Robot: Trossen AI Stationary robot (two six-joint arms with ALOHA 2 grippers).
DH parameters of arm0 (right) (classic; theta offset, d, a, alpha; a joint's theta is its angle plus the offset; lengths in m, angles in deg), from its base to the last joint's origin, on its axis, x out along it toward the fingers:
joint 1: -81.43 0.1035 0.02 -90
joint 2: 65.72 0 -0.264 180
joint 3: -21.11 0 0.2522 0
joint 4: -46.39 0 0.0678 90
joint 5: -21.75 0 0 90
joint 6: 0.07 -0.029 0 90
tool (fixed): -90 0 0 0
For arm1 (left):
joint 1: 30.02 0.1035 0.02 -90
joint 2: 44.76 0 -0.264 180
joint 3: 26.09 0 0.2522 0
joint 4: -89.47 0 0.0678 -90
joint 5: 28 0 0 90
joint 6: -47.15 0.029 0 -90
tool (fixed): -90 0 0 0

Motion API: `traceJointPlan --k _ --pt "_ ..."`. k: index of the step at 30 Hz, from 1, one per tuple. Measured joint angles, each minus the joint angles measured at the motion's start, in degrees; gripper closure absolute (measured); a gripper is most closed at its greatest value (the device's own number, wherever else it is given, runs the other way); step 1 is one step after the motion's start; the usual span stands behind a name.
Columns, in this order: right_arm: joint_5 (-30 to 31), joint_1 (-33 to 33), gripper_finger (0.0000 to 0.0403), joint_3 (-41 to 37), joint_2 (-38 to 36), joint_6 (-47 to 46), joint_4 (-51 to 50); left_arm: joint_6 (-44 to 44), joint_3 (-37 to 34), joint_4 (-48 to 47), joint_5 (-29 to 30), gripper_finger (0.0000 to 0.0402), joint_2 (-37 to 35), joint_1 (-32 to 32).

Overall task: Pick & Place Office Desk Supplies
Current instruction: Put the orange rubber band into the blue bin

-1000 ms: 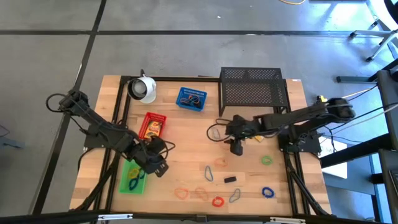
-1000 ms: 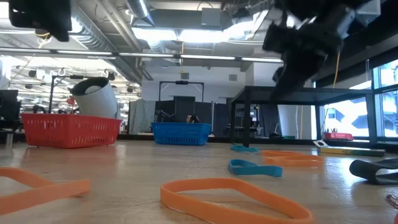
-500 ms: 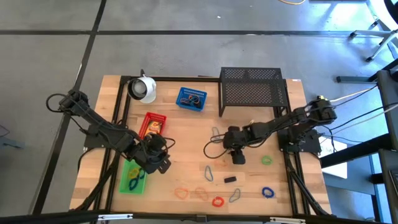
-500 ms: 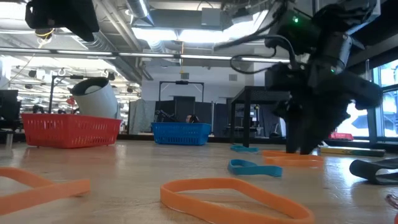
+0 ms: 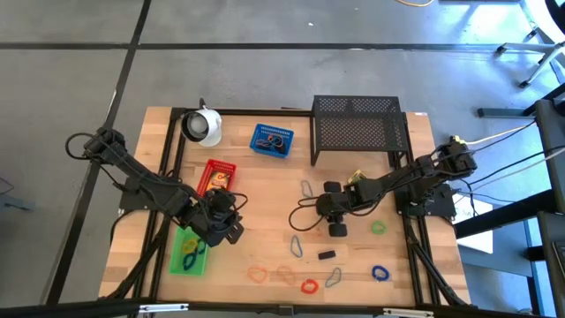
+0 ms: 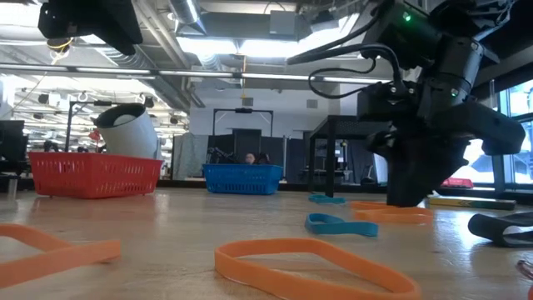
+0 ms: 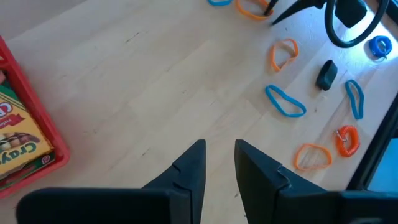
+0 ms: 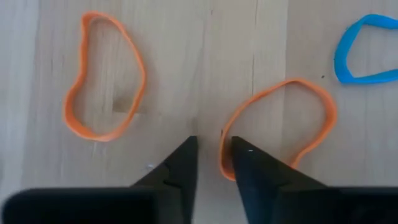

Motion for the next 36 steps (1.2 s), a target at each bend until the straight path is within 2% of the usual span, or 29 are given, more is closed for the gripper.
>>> traceJointPlan --k 6,10,14,18,21,25,30,32,36 --pt "0.4 0.0 0.0394 -0.1 0.1 -2.8 0.2 0.0 0.0 0.0 0.2 0.0325 0.0 0.0" --pt "0.4 0.0 0.0392 0.0 0.1 -5.1 0.3 0.0 0.0 0.0 2.6 0.0325 0.0 0.0" --pt "0.5 0.0 0.0399 1.1 -0.9 -6.0 -0.7 0.1 0.0 0.0 8.5 0.0322 0.0 0.0" --pt "0.7 -0.4 0.0399 4.6 -3.7 -4.5 0.2 3.4 0.0 0.7 15.1 0.0316 0.0 0.0" --pt "0.7 -1.1 0.0400 7.5 -4.9 -2.9 -0.6 7.4 0.0 2.5 16.6 0.0305 0.0 0.9" --pt "2.3 -2.4 0.0400 12.7 -6.0 -0.1 -0.2 17.5 0.0 7.5 15.4 0.0278 0.0 3.6" --pt "1.8 -4.9 0.0400 18.8 -6.0 2.4 -0.5 36.5 0.0 17.5 11.9 0.0236 0.0 8.4" --pt "-0.1 -6.0 0.0400 20.9 -6.0 2.4 -0.7 44.7 0.0 21.2 11.3 0.0222 0.0 10.1" --pt "-8.1 -7.4 0.0400 25.3 -6.0 2.4 -0.6 60.4 0.0 27.6 10.6 0.0207 0.0 12.9"
